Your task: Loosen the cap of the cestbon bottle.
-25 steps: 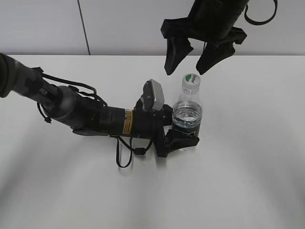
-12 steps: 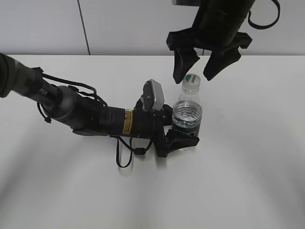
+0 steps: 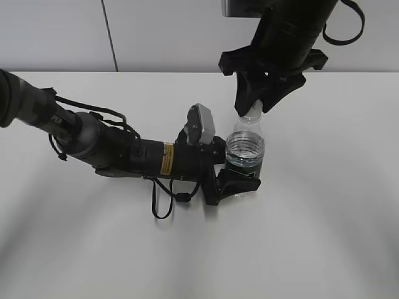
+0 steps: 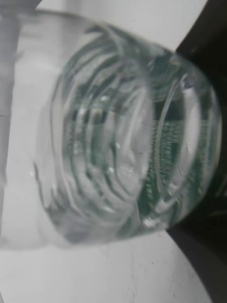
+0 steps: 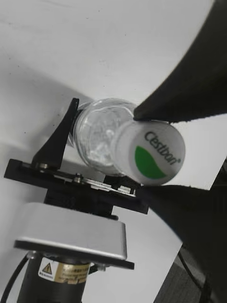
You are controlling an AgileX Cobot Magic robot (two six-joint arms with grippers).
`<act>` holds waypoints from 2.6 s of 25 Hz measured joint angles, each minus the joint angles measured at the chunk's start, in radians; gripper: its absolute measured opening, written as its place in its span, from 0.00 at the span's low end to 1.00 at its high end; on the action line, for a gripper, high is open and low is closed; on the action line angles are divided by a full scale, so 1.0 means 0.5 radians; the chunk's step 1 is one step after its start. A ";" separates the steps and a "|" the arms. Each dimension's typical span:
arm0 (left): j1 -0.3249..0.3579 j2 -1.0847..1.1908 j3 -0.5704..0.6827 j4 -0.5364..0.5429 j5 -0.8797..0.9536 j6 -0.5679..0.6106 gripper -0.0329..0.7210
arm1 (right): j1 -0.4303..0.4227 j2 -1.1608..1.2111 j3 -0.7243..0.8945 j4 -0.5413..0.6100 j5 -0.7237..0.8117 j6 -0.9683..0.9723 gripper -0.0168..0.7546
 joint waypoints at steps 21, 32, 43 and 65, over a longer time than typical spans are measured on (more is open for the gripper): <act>0.000 0.000 0.000 0.004 0.000 0.000 0.74 | 0.002 -0.008 0.000 0.097 -0.002 -1.617 0.67; 0.000 0.000 0.000 0.002 0.000 0.000 0.74 | 0.002 -0.008 -0.008 0.051 -0.052 -0.379 0.80; 0.000 0.000 0.000 0.002 -0.001 0.000 0.74 | 0.008 -0.008 0.015 0.004 -0.066 0.130 0.78; 0.000 0.000 0.000 0.002 -0.001 0.000 0.74 | 0.011 0.022 0.023 0.013 -0.029 -0.299 0.43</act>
